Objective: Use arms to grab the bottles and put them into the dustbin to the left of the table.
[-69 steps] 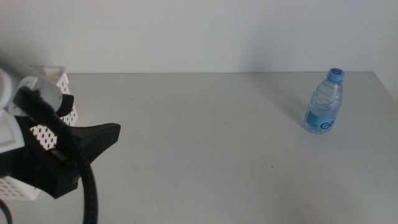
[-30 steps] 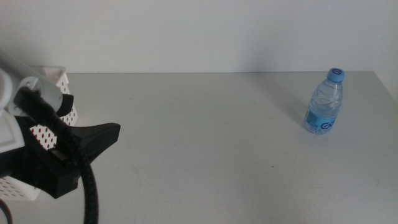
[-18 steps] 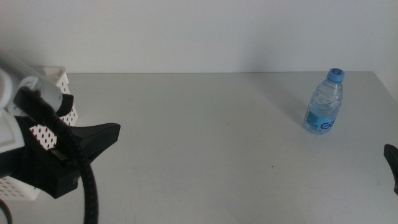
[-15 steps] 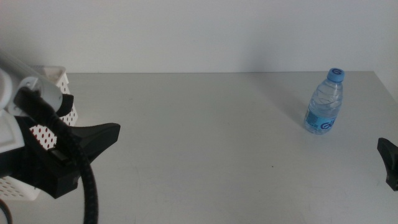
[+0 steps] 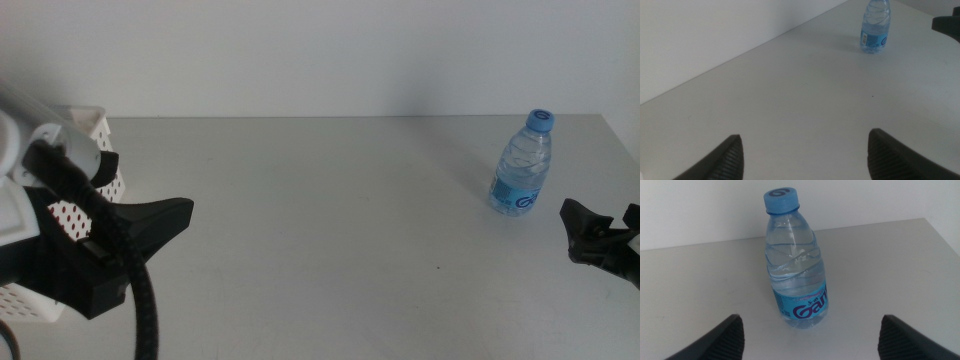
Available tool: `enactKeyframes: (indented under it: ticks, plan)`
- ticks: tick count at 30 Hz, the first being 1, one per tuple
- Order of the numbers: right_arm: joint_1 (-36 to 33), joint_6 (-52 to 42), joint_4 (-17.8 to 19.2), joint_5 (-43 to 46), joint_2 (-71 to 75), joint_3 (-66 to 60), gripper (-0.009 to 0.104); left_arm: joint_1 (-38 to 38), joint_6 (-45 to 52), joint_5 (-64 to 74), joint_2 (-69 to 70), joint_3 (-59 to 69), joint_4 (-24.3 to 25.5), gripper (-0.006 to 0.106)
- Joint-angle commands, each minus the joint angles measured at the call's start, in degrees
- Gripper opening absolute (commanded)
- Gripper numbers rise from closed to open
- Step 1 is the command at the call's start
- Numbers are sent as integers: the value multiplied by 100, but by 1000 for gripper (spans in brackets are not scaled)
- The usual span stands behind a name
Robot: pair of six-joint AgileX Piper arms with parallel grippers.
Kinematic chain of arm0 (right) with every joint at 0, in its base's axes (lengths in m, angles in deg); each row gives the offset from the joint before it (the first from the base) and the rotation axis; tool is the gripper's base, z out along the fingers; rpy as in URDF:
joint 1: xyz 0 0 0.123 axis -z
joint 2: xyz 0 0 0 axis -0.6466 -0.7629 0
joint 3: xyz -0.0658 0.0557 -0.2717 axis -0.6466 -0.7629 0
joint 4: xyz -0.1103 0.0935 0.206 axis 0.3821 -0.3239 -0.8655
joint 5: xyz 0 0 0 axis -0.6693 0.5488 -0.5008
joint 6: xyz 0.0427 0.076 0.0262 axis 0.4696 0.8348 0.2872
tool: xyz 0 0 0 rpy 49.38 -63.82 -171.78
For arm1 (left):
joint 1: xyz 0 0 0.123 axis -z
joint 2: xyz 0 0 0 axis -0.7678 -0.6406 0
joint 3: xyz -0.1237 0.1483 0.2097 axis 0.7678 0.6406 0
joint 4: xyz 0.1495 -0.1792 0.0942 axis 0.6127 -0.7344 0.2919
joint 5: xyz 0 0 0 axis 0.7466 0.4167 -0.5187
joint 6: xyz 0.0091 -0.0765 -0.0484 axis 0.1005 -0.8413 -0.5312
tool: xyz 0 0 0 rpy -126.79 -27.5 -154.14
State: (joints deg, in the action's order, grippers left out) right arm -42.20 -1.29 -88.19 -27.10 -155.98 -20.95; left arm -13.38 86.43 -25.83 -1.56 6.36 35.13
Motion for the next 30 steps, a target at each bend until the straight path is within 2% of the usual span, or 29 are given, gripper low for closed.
enactKeyframes:
  ticks: [1, 6, 9, 11, 14, 16, 22, 27, 30]
  plan:
    - [6, 31, 62, 1000, -276, 168, 94, 40, -52, -437, 6, -146, 6, 81]
    - [6, 31, 62, 1887, -1114, 174, 94, 40, -52, -437, 6, -146, 6, 81]
    - [6, 31, 130, 2722, -1531, 257, 94, 40, -52, -437, 6, -146, 6, 81]
    - [6, 31, 349, 3038, -1728, 443, 94, 40, -52, -435, 6, -146, 13, 81]
    - [6, 25, 891, 2999, -1967, 835, 94, 40, -52, -435, 6, -146, 13, 81]
    - [6, 17, 1082, 2960, -2130, 1053, 94, 40, -52, -435, 6, -146, 13, 81]
    - [6, -153, 895, 2852, -2592, 1679, 94, 40, -52, -435, 6, -146, 13, 81]
    - [6, -183, 895, 2504, -2938, 2209, 94, 40, -52, -435, 6, -146, 13, 81]
    - [6, -297, 724, 2513, -3198, 2458, 94, 40, -52, -435, 6, -146, 13, 81]
